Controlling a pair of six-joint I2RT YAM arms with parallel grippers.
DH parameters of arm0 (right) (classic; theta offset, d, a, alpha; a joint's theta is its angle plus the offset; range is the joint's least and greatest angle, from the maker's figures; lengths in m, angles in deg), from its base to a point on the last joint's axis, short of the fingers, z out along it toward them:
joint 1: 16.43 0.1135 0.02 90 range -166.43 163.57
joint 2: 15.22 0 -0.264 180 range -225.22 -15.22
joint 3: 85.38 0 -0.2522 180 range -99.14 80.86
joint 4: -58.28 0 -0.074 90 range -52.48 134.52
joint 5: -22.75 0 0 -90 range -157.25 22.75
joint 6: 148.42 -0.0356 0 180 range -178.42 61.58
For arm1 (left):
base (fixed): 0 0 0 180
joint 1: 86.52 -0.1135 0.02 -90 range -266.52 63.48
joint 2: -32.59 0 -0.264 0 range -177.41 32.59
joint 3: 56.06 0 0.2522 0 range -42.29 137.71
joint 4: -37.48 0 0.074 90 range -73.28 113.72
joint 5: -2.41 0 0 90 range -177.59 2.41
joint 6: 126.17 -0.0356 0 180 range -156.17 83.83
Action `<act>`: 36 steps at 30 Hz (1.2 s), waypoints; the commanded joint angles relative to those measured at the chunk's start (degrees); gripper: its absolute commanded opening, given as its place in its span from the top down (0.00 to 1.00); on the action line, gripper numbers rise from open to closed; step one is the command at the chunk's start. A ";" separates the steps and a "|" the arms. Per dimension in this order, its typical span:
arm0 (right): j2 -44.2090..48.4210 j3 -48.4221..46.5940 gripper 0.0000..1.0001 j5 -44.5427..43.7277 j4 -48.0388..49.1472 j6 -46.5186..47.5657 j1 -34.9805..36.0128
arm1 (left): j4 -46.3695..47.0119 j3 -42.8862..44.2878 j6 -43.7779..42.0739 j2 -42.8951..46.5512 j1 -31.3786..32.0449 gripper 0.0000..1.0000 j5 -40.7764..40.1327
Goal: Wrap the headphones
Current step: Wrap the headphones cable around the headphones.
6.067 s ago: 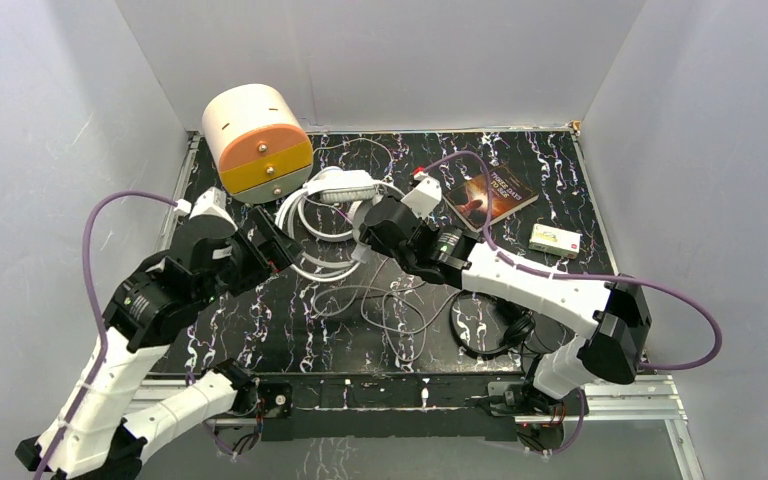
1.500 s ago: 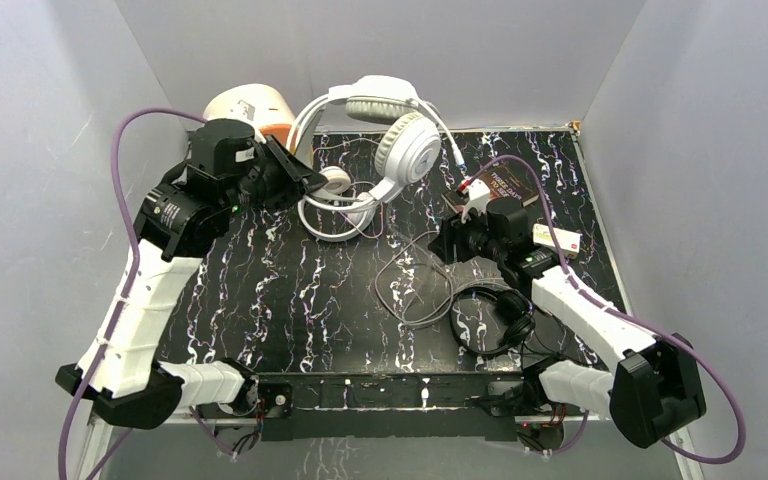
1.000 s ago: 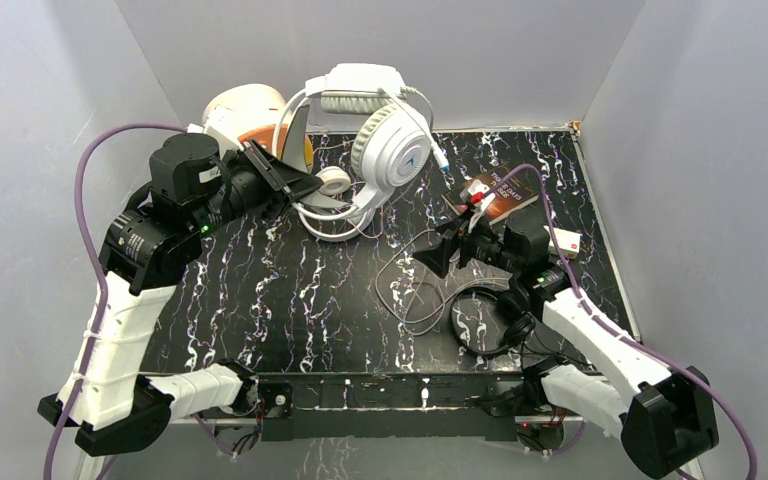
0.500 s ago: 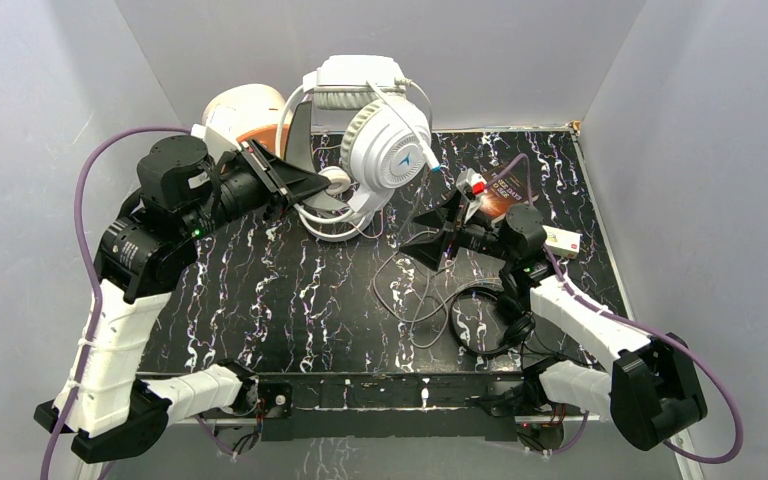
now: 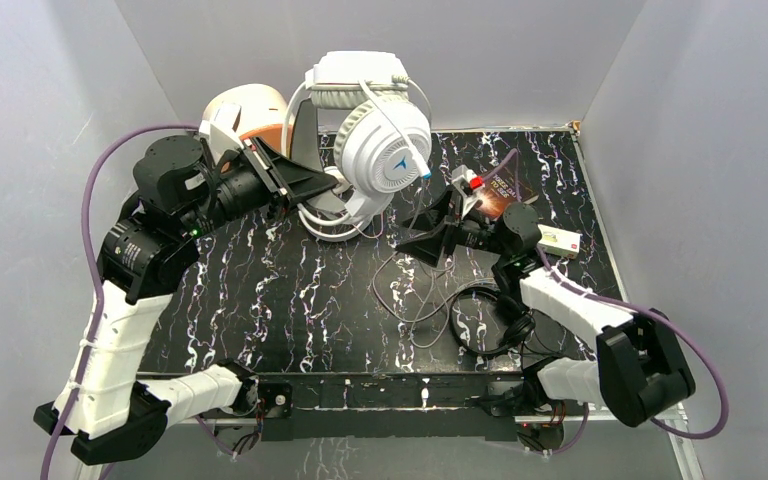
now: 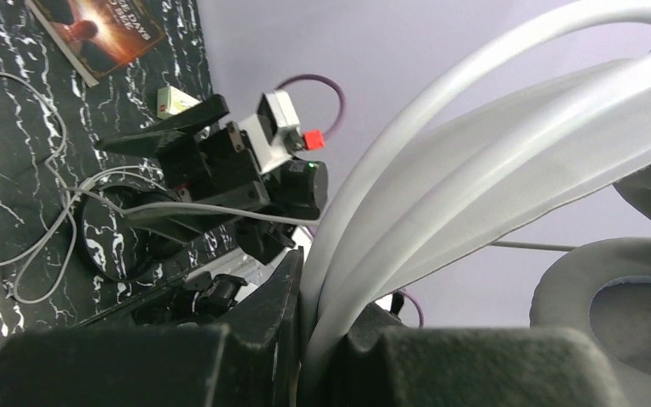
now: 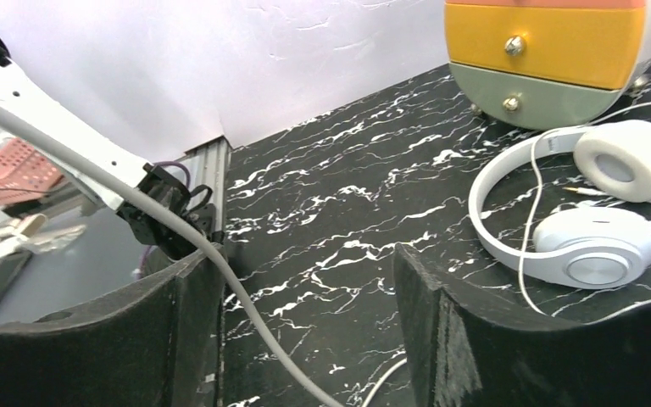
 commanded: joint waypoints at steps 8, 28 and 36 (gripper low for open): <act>-4.81 -0.82 0.61 1.19 18.35 -10.73 0.25 | 13.45 -2.39 -4.77 -0.43 0.09 1.00 18.92; 12.23 -21.21 1.00 -32.72 -40.26 23.61 -2.26 | -6.16 -15.50 -41.74 7.88 0.08 1.00 -2.66; 4.49 -45.24 0.97 -18.53 -53.26 36.05 -2.17 | -10.56 -23.60 -43.03 9.10 0.09 1.00 -28.36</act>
